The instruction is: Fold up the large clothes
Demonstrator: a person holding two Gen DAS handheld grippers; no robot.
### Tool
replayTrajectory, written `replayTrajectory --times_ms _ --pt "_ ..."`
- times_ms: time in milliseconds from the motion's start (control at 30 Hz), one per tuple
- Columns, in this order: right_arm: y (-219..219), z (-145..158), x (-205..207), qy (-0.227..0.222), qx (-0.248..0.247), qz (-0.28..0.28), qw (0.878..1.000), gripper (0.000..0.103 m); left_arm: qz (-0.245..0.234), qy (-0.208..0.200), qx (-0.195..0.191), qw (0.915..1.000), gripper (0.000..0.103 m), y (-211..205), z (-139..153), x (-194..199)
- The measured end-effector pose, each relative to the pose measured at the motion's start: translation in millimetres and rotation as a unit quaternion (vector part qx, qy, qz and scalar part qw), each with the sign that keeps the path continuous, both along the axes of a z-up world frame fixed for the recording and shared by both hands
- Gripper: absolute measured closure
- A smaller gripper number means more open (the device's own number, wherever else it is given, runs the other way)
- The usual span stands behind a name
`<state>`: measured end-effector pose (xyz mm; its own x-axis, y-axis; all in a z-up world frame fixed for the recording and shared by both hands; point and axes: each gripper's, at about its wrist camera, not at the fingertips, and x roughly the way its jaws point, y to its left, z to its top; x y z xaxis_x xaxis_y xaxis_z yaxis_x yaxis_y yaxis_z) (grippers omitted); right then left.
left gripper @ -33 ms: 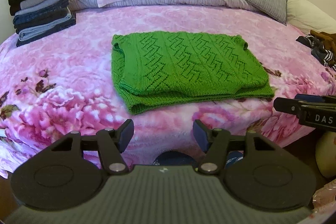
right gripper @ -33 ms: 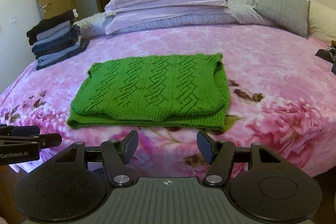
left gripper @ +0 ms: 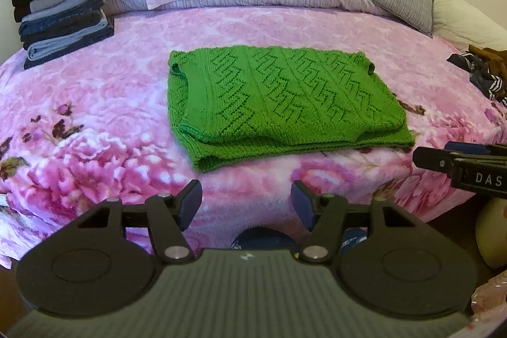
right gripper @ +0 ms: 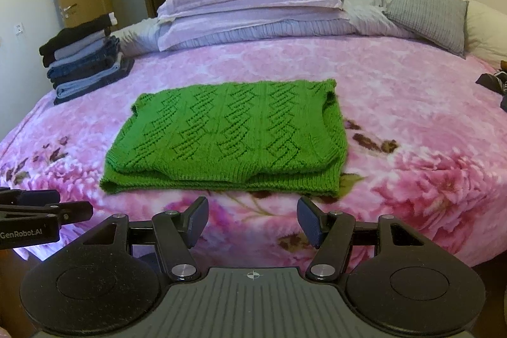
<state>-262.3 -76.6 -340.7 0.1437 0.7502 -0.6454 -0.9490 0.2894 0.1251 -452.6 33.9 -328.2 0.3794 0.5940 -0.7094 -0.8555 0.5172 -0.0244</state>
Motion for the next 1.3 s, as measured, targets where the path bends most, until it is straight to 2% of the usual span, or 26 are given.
replayTrajectory --times_ms 167,300,400,533,733,867,1000,1167,1233,1300 --pt "11 -11 16 0.008 -0.003 -0.013 1.0 0.044 -0.001 -0.014 -0.009 0.9999 0.045 16 -8 -1" --pt "16 -21 51 0.052 0.024 -0.047 0.997 0.044 0.003 -0.033 -0.005 0.9994 0.047 41 -12 -3" --pt "22 -30 88 0.105 0.053 -0.085 0.989 0.044 0.009 -0.049 -0.001 0.9988 0.059 67 -14 -2" --pt "36 -43 131 0.171 0.076 -0.125 0.974 0.044 0.01 -0.086 -0.01 0.9962 0.068 99 -18 2" --pt "59 -70 170 0.227 0.06 -0.162 0.958 0.044 0.001 -0.111 -0.018 0.9937 0.078 137 -37 15" --pt "68 -80 179 0.254 0.067 -0.148 0.953 0.045 0.01 -0.097 -0.057 0.9936 0.084 151 -64 19" --pt "79 -86 188 0.293 0.07 -0.125 0.945 0.045 0.001 -0.102 -0.04 0.994 0.084 145 -67 17" --pt "87 -98 206 0.359 0.092 -0.119 0.921 0.045 0.015 -0.135 -0.066 0.9885 0.085 153 -67 8" --pt "90 -99 208 0.364 0.093 -0.107 0.921 0.045 0.015 -0.142 -0.07 0.9873 0.085 153 -67 6" --pt "94 -97 206 0.356 0.088 -0.09 0.926 0.046 0.016 -0.145 -0.075 0.9864 0.085 154 -66 5"
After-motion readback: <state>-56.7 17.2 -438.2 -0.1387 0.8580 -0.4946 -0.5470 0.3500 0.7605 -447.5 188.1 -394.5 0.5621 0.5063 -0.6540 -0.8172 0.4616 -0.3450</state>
